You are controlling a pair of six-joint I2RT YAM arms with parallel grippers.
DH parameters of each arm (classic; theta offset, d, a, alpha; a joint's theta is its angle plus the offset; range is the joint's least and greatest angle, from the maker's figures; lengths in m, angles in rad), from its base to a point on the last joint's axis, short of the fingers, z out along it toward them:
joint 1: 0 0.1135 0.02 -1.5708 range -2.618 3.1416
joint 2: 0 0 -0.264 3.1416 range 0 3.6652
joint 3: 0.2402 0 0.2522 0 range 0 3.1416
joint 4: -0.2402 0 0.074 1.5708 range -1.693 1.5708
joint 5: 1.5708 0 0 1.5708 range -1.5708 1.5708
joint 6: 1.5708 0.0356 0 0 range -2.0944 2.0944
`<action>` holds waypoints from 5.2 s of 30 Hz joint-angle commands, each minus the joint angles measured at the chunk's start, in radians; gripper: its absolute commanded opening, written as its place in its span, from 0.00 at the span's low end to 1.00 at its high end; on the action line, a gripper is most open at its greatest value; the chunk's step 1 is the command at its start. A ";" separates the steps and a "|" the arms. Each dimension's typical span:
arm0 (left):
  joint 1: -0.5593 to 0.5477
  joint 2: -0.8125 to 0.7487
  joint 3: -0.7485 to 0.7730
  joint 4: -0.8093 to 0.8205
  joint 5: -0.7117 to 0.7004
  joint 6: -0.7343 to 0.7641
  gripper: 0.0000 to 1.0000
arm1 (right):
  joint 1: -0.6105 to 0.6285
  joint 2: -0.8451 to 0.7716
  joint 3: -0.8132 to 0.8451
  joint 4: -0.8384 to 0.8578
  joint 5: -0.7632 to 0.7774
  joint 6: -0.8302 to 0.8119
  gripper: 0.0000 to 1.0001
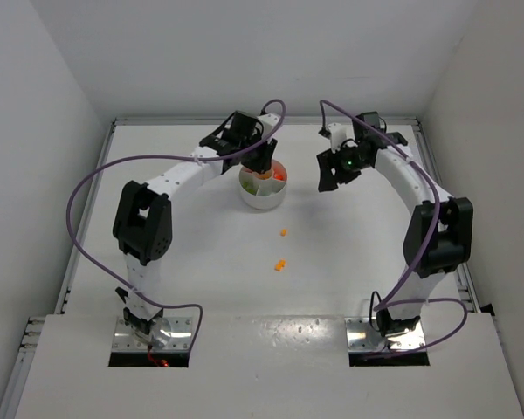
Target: Sort the legos into containers by color
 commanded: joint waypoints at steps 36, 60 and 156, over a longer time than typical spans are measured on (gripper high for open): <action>0.491 -0.507 -0.305 0.098 0.144 -0.262 0.62 | 0.488 0.251 -0.089 0.181 0.292 -0.057 0.54; 0.499 -0.478 -0.380 0.117 0.164 -0.241 0.62 | 0.488 0.128 0.322 0.070 0.197 -0.025 0.07; -0.444 -0.155 -0.613 -0.150 -0.157 0.034 0.53 | 0.052 -0.082 0.014 0.116 0.349 0.095 0.44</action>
